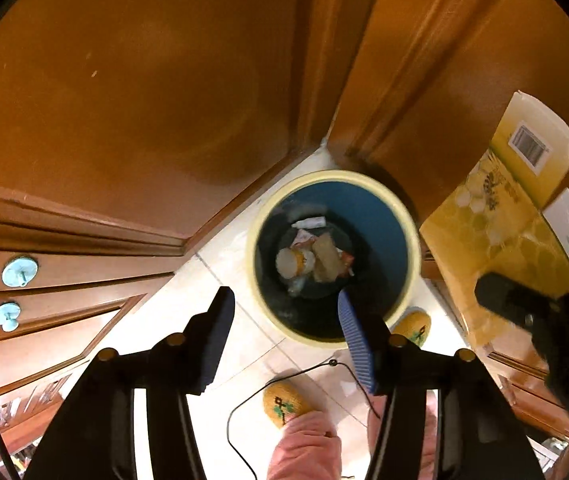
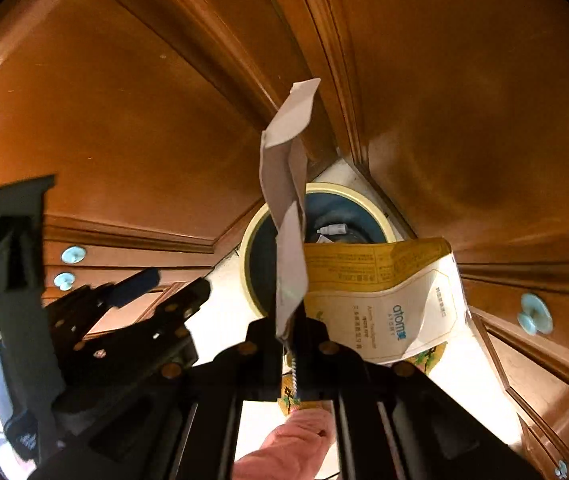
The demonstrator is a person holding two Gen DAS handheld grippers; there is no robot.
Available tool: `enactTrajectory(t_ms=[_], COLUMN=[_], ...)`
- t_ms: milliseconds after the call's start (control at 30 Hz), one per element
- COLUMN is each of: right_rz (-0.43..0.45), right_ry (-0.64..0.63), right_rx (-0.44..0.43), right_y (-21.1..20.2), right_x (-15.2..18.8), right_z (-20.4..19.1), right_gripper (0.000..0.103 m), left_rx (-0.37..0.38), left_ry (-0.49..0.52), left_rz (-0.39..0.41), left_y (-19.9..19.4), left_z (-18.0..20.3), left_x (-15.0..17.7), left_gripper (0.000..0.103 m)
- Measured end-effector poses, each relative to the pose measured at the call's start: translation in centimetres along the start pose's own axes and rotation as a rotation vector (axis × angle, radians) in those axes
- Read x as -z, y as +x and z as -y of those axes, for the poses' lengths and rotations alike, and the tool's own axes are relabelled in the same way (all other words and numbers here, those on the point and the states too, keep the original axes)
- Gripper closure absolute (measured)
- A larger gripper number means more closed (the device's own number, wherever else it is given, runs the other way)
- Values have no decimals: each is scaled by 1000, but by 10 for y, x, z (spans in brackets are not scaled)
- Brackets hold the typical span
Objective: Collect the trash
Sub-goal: 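Open both tools to drop the cup and carton into the bin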
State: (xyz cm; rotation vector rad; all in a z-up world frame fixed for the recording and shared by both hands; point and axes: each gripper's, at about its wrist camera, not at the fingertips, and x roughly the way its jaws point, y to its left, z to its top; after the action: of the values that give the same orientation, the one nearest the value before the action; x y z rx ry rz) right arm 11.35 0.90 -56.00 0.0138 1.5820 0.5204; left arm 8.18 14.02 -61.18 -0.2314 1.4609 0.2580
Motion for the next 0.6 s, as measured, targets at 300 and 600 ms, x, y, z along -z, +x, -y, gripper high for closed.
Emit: enactTrajectory(t_ms=[300, 600], right_rz=[-45, -44], right_ry=[45, -60], right_rx=[-33, -26], right_y=[3, -58], right_x=[1, 0], right_z=[-19, -33], right_gripper=[57, 57], left_rx=[-61, -31], left_ry=[0, -36], left_rz=[27, 42], left_y=[-20, -84], left_z=[-24, -31], left_x=[1, 6], left_gripper=[45, 44])
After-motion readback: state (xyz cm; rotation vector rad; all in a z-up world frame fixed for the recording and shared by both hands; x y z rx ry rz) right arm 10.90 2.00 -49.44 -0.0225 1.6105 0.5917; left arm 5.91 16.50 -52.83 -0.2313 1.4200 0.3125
